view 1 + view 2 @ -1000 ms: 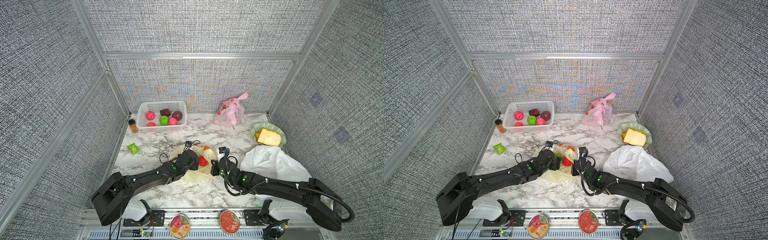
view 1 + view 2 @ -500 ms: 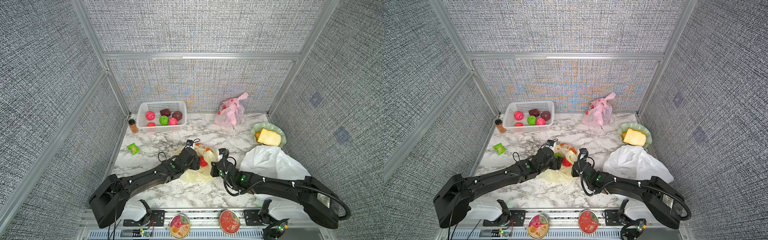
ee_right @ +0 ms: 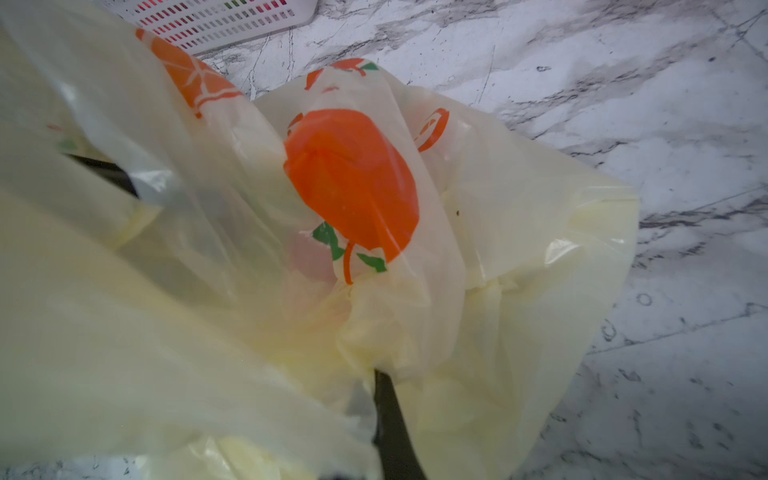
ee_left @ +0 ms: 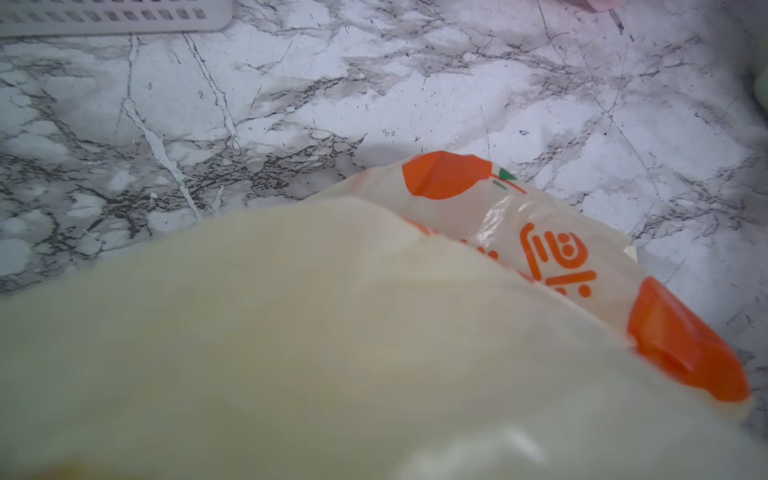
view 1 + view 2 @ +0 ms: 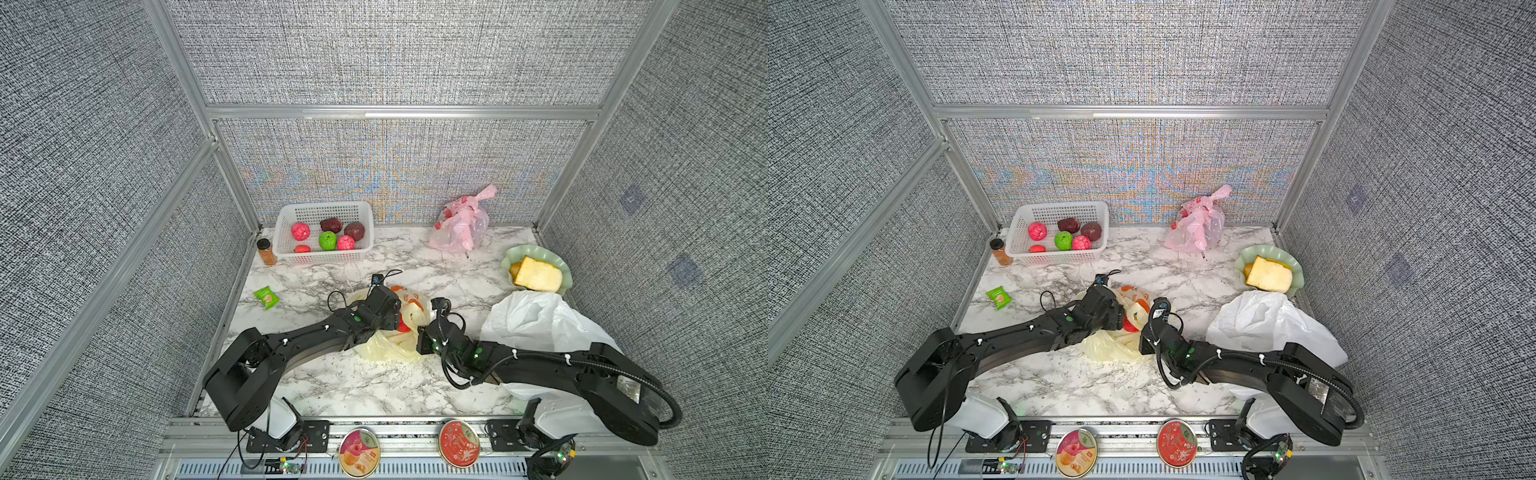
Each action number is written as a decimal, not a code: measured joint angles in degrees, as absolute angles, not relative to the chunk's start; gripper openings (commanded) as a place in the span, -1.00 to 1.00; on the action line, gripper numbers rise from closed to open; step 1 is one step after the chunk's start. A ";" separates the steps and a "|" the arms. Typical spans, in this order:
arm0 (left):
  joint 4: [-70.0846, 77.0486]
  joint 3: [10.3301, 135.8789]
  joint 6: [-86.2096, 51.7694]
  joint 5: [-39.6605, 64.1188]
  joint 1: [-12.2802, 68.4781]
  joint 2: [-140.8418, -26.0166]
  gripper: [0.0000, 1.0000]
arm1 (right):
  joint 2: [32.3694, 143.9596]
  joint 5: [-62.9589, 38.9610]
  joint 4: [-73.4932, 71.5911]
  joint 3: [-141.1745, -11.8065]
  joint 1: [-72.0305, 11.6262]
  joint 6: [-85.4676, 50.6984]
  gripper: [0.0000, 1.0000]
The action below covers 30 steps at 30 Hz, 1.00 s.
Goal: Untie the knot of a plastic bag & take out the apple
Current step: Pick up the apple from the plastic bag.
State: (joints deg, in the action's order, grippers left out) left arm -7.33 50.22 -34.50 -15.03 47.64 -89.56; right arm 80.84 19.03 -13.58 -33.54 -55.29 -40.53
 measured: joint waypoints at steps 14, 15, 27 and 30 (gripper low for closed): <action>-3.88 49.60 -34.94 -14.11 46.81 -95.88 0.42 | 80.79 17.82 -13.89 -34.92 -54.98 -40.07 -1.00; -4.34 49.47 -34.94 -13.45 46.76 -95.33 0.40 | 80.58 17.85 -13.85 -34.92 -54.81 -40.07 -1.00; -9.52 47.20 -33.85 -11.46 46.78 -82.21 0.33 | 79.35 19.05 -11.66 -35.99 -54.70 -39.88 -1.00; -10.31 46.37 -33.04 -10.17 46.78 -77.78 0.33 | 79.11 19.29 -10.61 -36.34 -54.54 -39.88 -1.00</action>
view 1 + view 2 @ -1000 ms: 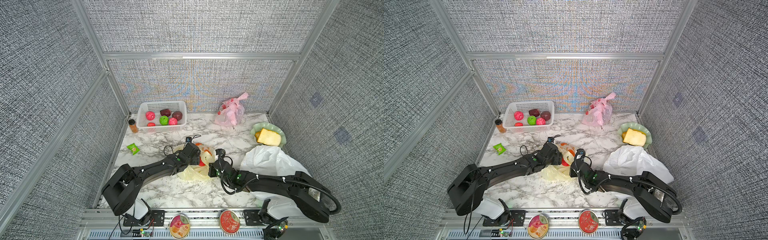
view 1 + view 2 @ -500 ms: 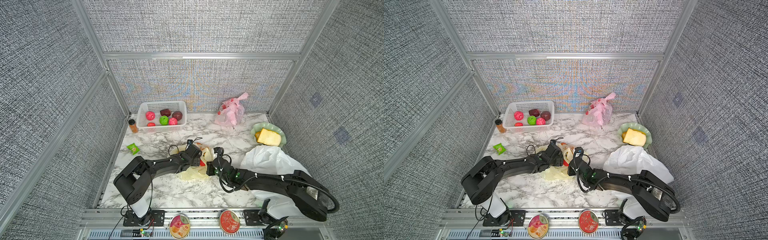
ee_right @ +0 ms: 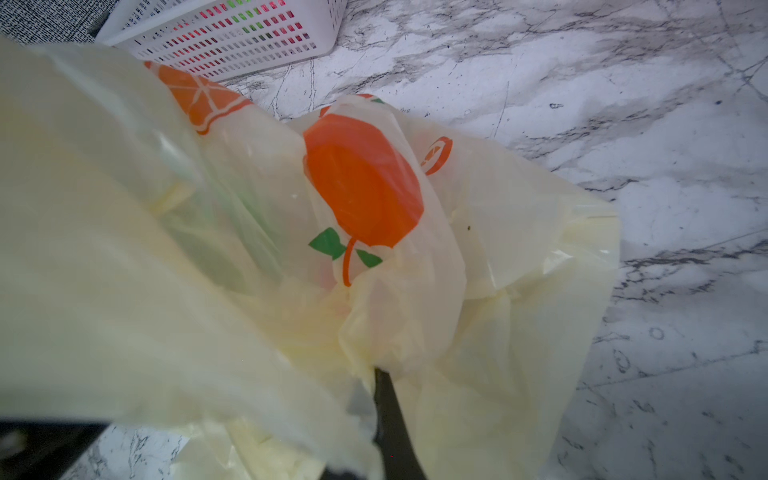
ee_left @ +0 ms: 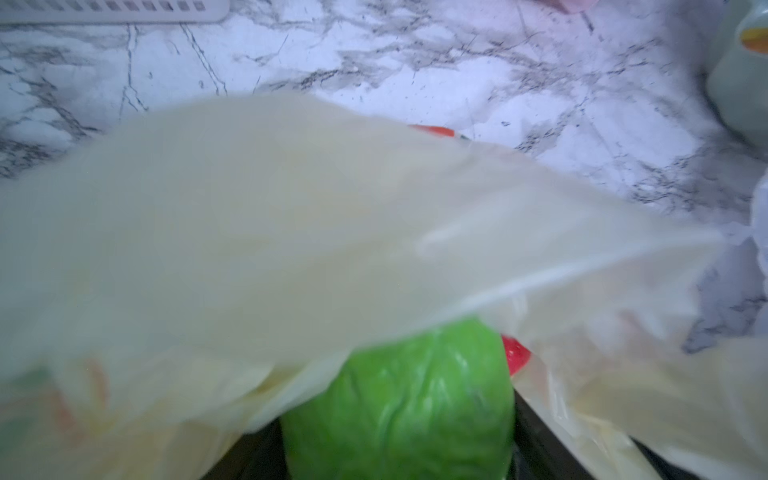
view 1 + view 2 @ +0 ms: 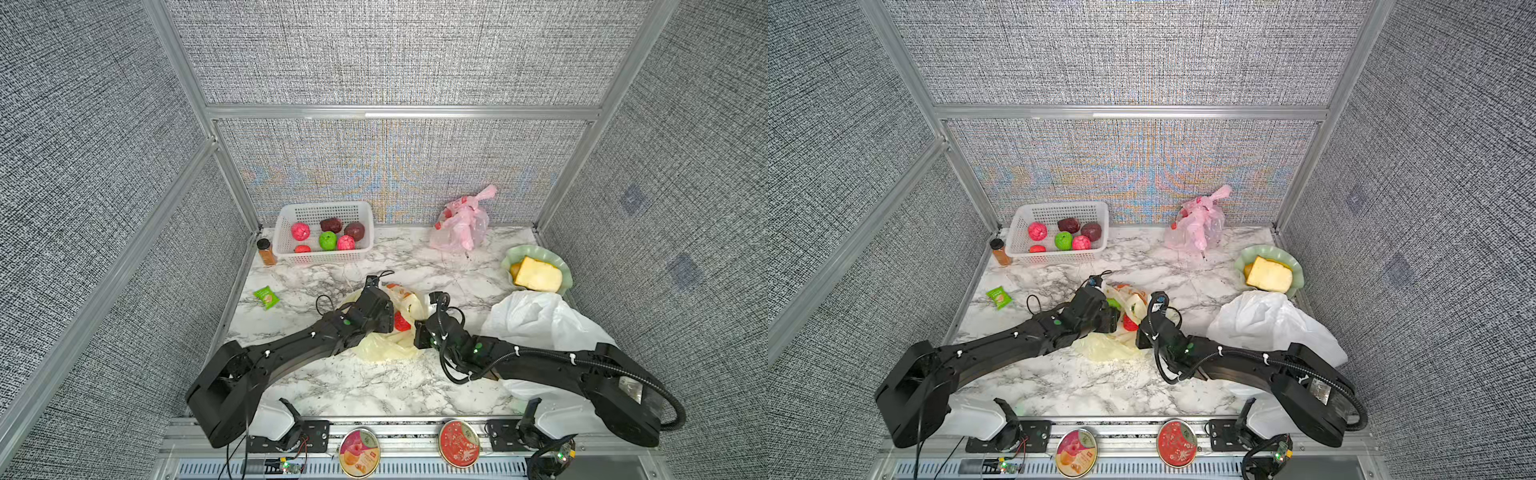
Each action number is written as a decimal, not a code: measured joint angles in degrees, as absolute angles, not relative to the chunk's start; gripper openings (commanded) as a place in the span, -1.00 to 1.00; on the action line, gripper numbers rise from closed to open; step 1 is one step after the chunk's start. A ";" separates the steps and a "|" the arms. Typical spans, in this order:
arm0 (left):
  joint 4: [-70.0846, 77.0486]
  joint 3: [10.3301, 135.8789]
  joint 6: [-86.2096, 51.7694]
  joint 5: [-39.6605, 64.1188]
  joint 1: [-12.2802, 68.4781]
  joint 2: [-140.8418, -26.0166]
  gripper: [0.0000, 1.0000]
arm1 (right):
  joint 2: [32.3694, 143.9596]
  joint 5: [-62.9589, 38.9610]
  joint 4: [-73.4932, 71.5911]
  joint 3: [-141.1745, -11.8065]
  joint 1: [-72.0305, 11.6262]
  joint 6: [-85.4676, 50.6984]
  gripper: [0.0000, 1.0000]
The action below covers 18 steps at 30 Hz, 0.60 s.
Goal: Untie the knot of a plastic bag & take out the apple
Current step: Pick up the apple from the plastic bag.
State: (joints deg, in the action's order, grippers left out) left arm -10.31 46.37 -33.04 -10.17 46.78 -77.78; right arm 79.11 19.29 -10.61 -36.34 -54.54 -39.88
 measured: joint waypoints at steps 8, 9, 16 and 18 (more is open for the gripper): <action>-13.23 43.88 -30.06 -7.46 46.76 -65.78 0.33 | 78.50 19.49 -8.32 -37.63 -54.04 -40.03 -1.00; -13.47 43.46 -29.58 -7.42 46.78 -64.23 0.32 | 78.46 19.49 -7.94 -37.80 -54.04 -40.03 -1.00; -13.87 40.45 -25.78 -5.61 46.76 -50.85 0.33 | 77.93 19.53 -6.20 -38.17 -53.98 -39.99 -1.00; -14.94 41.30 -25.23 -5.85 46.72 -47.99 0.33 | 77.62 19.62 -6.02 -38.26 -53.98 -39.94 -1.00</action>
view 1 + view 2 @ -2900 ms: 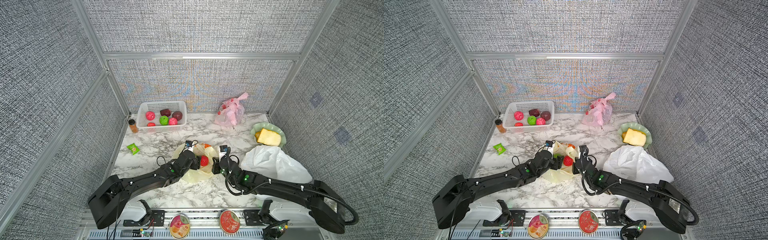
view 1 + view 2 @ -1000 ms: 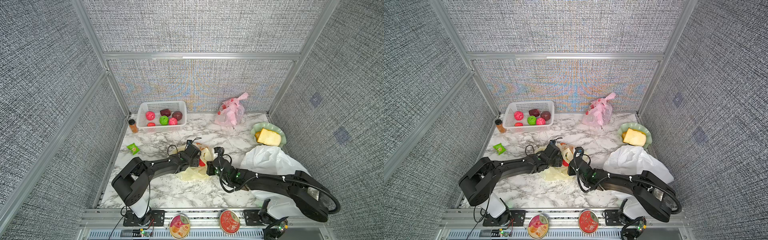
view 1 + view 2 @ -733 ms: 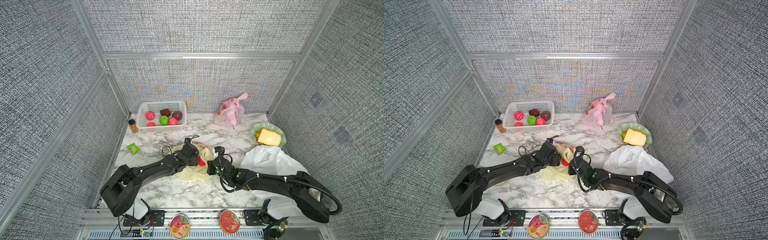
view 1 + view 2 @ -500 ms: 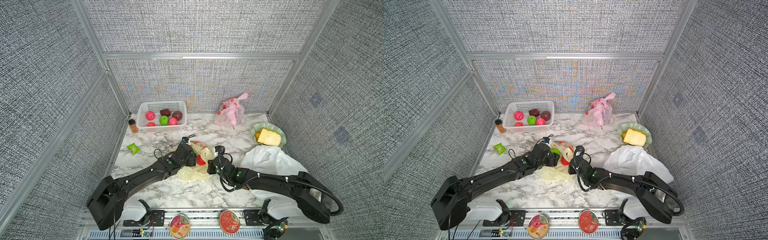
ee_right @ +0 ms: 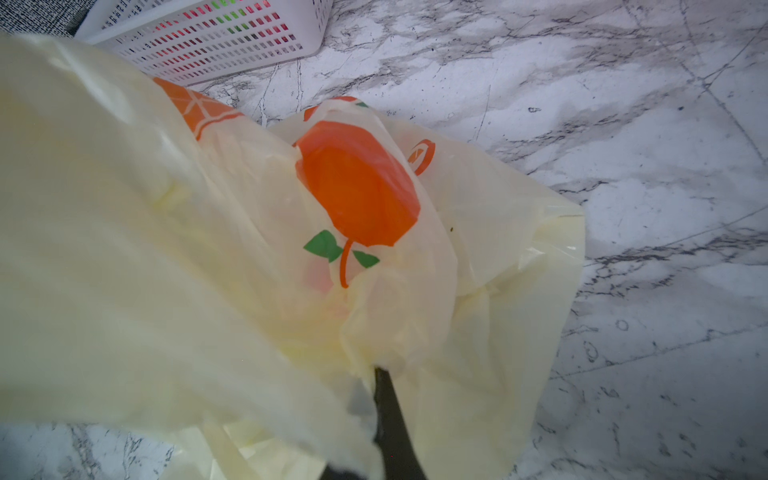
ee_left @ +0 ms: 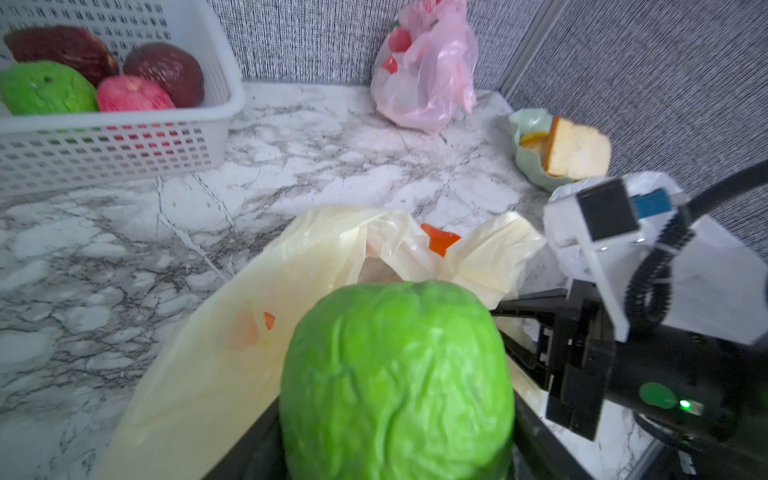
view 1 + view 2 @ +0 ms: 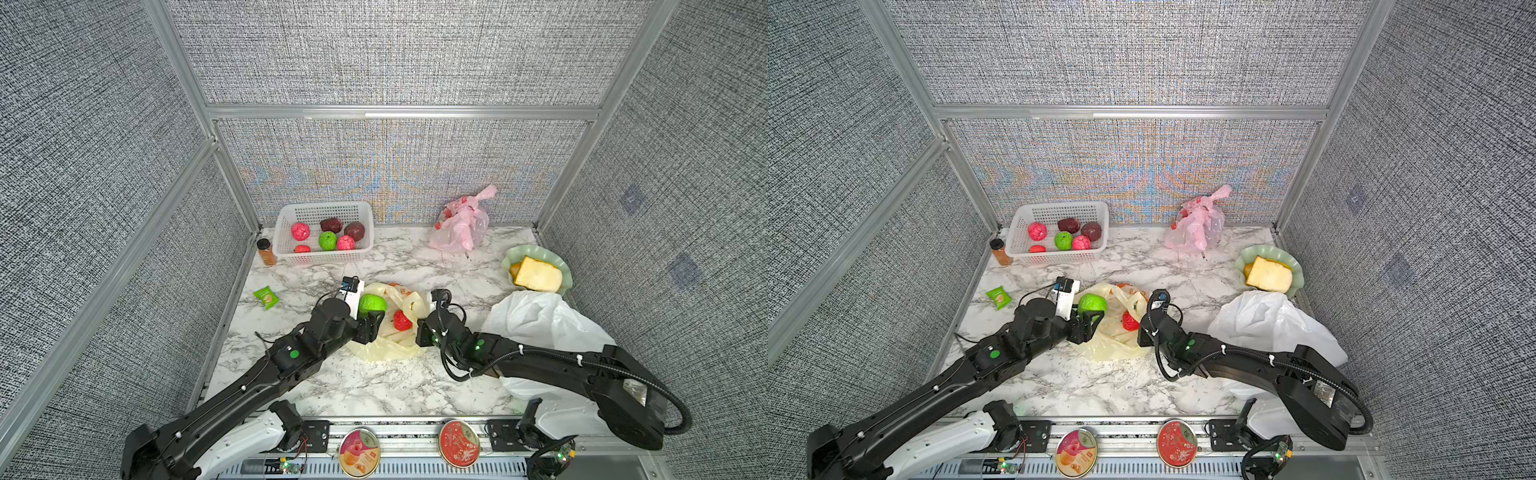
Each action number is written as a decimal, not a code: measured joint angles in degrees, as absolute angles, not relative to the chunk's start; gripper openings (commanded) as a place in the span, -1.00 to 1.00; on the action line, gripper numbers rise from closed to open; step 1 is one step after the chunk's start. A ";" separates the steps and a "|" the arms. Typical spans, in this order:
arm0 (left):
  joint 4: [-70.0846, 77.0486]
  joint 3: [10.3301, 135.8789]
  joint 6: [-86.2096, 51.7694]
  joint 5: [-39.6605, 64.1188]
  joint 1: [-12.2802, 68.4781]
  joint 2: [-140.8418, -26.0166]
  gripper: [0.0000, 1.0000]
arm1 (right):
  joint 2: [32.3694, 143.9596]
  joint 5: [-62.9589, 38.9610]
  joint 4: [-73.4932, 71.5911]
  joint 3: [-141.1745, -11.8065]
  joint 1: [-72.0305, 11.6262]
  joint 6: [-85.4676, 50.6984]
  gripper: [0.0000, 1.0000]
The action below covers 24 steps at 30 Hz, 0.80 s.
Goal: Untie the knot of a plastic bag & take out the apple
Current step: Pick up the apple from the plastic bag, then place the apple in the basket.
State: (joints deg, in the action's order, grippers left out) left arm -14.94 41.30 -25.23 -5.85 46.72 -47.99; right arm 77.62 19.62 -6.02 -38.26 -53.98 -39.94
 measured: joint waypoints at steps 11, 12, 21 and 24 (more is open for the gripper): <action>-26.04 56.86 -18.13 -12.29 46.39 -47.92 0.33 | 75.42 20.32 -3.99 -38.26 -53.95 -39.64 -1.00; -26.76 58.41 -17.47 -12.80 46.30 -48.93 0.32 | 75.18 20.34 -3.57 -38.35 -53.93 -39.64 -1.00; -26.98 70.13 -7.86 -16.69 41.60 -59.40 0.32 | 72.18 20.56 -0.36 -39.09 -53.82 -38.59 -1.00; -25.02 73.21 -5.13 -16.27 37.39 -63.48 0.32 | 71.22 20.58 1.02 -39.09 -53.82 -38.44 -1.00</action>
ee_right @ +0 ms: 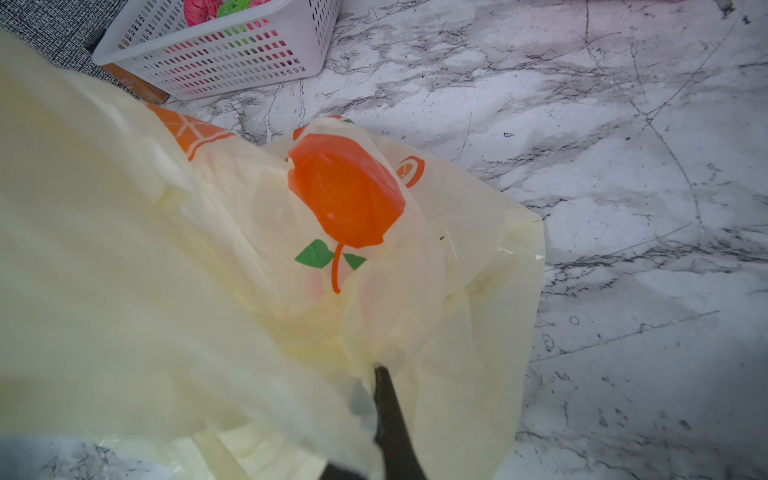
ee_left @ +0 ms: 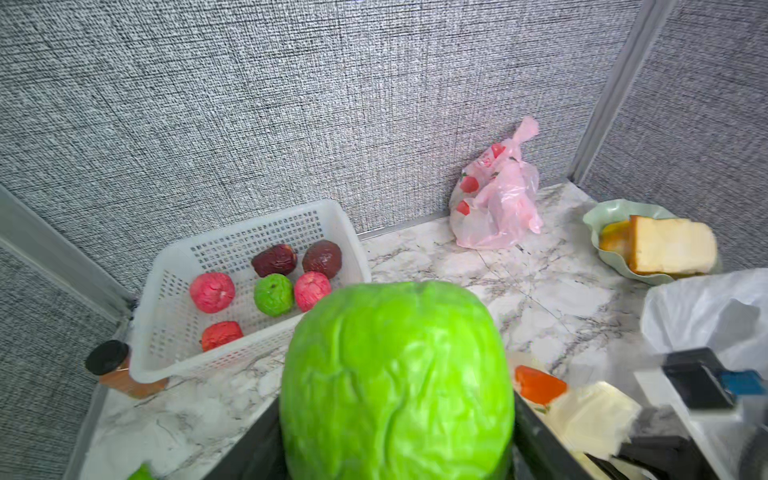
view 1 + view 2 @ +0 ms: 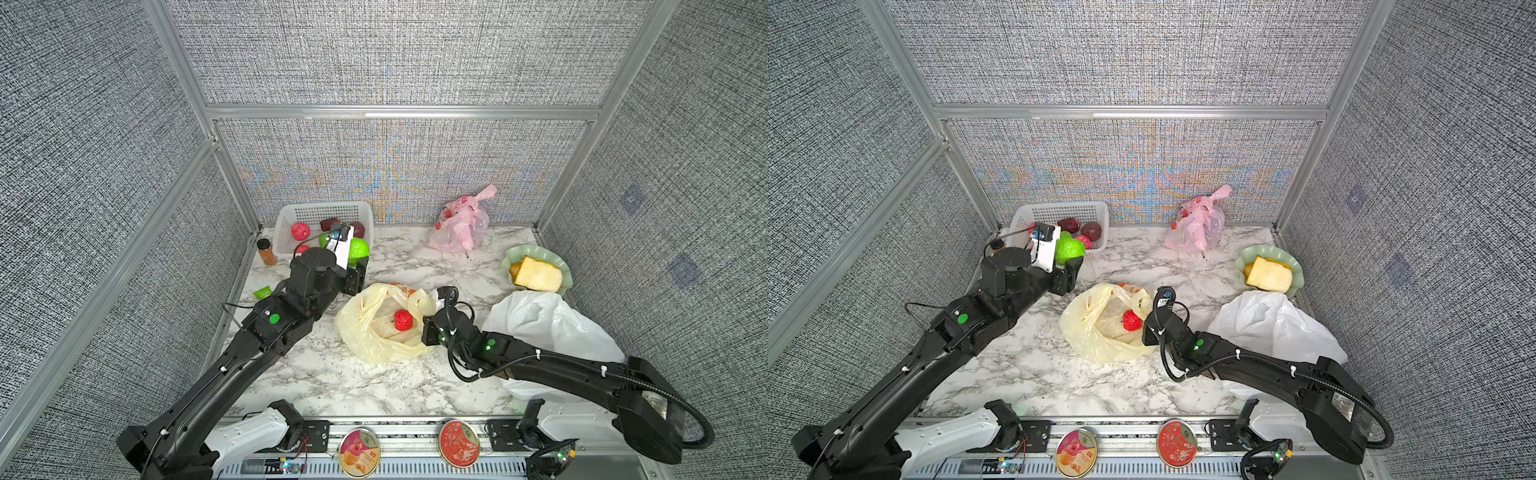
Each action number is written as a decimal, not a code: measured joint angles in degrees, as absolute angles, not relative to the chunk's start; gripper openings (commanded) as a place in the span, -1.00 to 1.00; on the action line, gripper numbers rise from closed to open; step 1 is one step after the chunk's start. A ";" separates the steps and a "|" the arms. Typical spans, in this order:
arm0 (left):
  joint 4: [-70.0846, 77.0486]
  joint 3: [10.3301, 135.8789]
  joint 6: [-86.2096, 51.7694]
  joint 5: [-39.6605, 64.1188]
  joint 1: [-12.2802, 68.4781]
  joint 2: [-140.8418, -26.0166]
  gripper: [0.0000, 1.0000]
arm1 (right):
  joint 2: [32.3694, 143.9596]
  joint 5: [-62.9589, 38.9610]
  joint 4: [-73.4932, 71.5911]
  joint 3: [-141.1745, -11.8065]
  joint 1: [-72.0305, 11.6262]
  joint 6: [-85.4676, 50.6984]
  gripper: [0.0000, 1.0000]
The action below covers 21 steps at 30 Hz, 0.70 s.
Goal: Untie the knot of a plastic bag & take out the apple
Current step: Place the apple in the basket.
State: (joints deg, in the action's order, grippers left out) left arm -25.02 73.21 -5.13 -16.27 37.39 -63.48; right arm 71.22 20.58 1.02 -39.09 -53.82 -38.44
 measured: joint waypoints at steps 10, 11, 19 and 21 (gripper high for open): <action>-20.25 82.08 -0.47 -5.76 21.63 -83.44 0.32 | 68.20 21.23 4.10 -39.88 -53.69 -37.54 -1.00; -20.16 83.05 -0.47 -4.56 20.45 -85.58 0.33 | 68.14 21.41 4.16 -39.97 -53.69 -37.45 -1.00; -17.28 95.00 -1.85 1.15 13.10 -104.44 0.38 | 68.75 22.26 5.23 -40.07 -53.30 -36.71 -1.00; -17.34 100.01 -2.33 1.52 11.75 -110.15 0.40 | 68.77 22.37 5.43 -40.07 -53.25 -36.69 -1.00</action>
